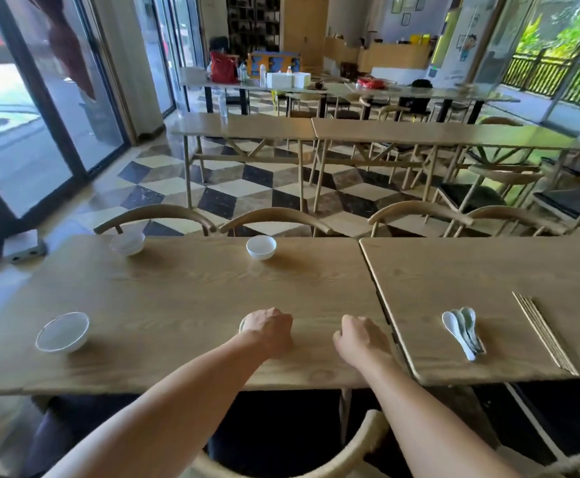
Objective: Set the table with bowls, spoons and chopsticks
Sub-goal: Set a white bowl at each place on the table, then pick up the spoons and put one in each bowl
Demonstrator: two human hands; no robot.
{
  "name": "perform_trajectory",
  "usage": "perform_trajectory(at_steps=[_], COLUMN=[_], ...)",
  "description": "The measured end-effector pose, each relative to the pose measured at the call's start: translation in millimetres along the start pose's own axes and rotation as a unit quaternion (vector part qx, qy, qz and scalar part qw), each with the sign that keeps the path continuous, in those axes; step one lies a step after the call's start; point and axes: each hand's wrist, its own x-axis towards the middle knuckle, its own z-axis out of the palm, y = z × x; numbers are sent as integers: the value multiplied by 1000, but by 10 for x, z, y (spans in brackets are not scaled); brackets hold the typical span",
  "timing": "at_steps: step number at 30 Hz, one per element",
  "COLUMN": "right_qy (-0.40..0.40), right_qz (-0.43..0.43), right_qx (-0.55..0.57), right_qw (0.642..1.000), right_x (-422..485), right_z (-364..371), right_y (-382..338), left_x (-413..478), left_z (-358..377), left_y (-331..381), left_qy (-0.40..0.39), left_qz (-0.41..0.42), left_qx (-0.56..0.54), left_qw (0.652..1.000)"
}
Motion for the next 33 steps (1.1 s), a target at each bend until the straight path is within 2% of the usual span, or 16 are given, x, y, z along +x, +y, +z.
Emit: perform_trajectory(at_steps=[4,8,15,23,29,33], right_qy=[-26,-64,-111,-201,-200,-211], right_qz=[-39,-86,-160,-135,-139,-139], right_qx=[-8,-6,-26,-4,-58,-62], right_qw=[999,994,981,970,968,966], right_x=[296,596,1120,1428,1675,1770], right_z=[21,59,-92,-130,-110,-61], right_y=[278,627,1684,2886,3277,3431], left_x=[186,414,829,1267,1423,1493], left_z=[70,217,230,228,213,225], left_y=[333,755,1846,3066,3416,3494], left_qy=[-16,-43,-55,-84,-122,-113], left_qz=[-30,-94,-210,-202,-196,-212], left_qx=[15,-21,-96,-102,-103,-113], left_qw=[999,994,971,970,967,964])
